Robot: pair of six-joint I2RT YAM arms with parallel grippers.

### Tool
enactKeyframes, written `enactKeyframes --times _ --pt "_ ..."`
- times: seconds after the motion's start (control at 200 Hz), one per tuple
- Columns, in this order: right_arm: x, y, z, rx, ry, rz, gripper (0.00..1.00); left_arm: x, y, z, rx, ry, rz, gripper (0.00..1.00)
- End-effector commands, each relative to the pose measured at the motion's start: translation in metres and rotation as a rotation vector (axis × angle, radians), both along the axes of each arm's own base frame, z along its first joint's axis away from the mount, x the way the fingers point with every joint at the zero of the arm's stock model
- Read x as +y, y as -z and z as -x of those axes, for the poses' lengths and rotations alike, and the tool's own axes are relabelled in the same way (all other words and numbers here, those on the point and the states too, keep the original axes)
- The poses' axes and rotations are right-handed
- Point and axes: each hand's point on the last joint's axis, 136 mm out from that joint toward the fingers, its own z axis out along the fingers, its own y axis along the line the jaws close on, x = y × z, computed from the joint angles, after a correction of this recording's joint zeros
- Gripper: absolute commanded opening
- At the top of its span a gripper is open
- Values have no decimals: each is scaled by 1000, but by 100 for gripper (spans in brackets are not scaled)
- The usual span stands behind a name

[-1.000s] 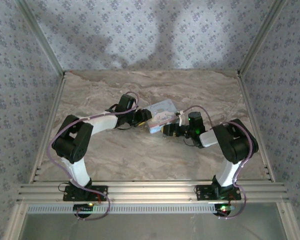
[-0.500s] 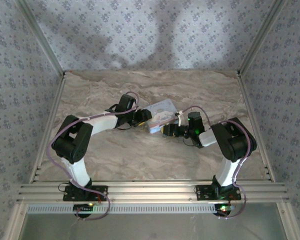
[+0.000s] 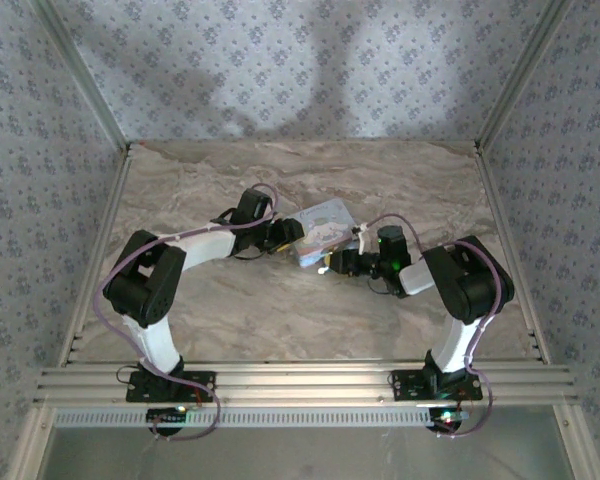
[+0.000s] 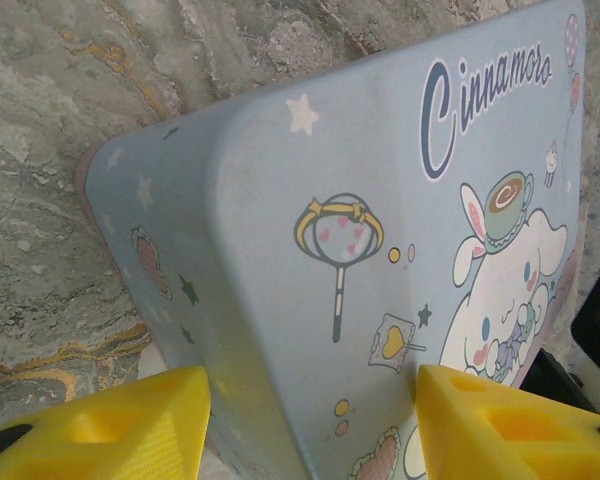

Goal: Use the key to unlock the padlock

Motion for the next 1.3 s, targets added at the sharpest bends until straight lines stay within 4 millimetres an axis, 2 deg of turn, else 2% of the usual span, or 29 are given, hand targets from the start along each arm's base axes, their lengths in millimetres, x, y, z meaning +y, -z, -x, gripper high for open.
enactKeyframes --times 0.0,0.18,0.415,0.645,1.029,1.294 --pt "-1 -8 1 -28 -4 -15 35 10 22 19 83 -5 -65 55" --pt "-4 -6 0 -21 9 -5 30 10 22 19 85 -6 -66 55" --pt "-5 -4 -2 -13 16 2 16 10 22 19 84 -6 -66 55" --pt "-9 -1 -3 -1 39 12 7 11 22 19 82 -7 -68 55" --pt "-21 -9 -6 3 112 -10 4 12 27 24 90 -7 -70 55" --pt "-23 -23 -14 28 188 -89 4 7 30 36 96 -3 -63 55"
